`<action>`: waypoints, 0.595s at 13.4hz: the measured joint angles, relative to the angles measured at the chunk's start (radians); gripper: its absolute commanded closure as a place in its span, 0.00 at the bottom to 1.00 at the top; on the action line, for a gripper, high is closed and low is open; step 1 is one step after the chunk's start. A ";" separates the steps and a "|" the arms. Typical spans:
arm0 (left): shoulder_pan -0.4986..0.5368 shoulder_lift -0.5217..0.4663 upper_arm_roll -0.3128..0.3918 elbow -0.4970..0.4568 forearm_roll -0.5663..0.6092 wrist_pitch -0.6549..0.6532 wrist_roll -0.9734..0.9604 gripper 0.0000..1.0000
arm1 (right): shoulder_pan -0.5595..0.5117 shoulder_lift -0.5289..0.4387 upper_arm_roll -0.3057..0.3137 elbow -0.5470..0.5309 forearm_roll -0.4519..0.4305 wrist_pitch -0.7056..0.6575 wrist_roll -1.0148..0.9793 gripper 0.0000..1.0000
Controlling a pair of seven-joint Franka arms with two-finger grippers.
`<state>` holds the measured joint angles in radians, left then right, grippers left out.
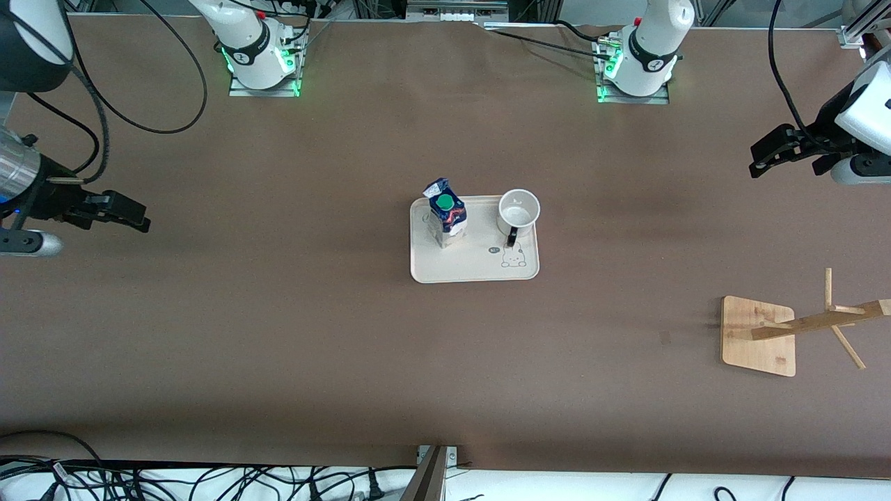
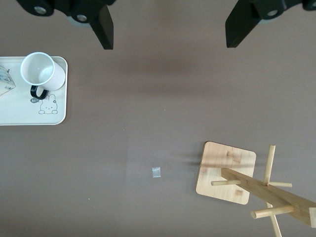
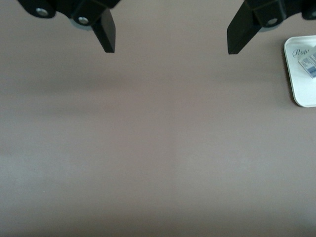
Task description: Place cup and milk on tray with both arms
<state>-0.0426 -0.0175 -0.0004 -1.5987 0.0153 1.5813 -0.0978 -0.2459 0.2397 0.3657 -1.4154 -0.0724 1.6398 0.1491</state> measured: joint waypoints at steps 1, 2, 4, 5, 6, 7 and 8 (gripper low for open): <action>0.000 0.000 0.000 0.000 0.000 0.000 0.000 0.00 | 0.021 -0.002 -0.005 0.000 -0.004 -0.003 0.010 0.00; 0.000 0.000 0.000 0.000 0.000 0.000 0.000 0.00 | 0.036 -0.005 -0.012 0.000 -0.004 -0.004 0.020 0.00; 0.000 0.000 0.000 0.000 0.000 -0.001 0.000 0.00 | 0.075 -0.015 -0.061 0.000 -0.004 -0.016 0.052 0.00; 0.000 0.000 0.000 0.000 0.000 -0.001 0.000 0.00 | 0.108 -0.019 -0.106 0.000 -0.004 -0.022 0.068 0.00; 0.000 0.000 0.000 0.000 0.000 -0.001 0.000 0.00 | 0.144 -0.023 -0.153 0.000 -0.004 -0.023 0.080 0.00; 0.000 0.000 0.000 0.000 0.000 -0.001 0.000 0.00 | 0.177 -0.026 -0.194 0.000 -0.004 -0.023 0.086 0.00; 0.000 0.000 0.000 0.000 0.000 -0.001 0.000 0.00 | 0.202 -0.029 -0.227 0.000 -0.004 -0.023 0.089 0.00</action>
<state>-0.0426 -0.0175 -0.0004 -1.5987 0.0153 1.5800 -0.0978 -0.0437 0.2111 0.1388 -1.4153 -0.0767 1.6163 0.2384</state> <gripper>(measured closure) 0.000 0.000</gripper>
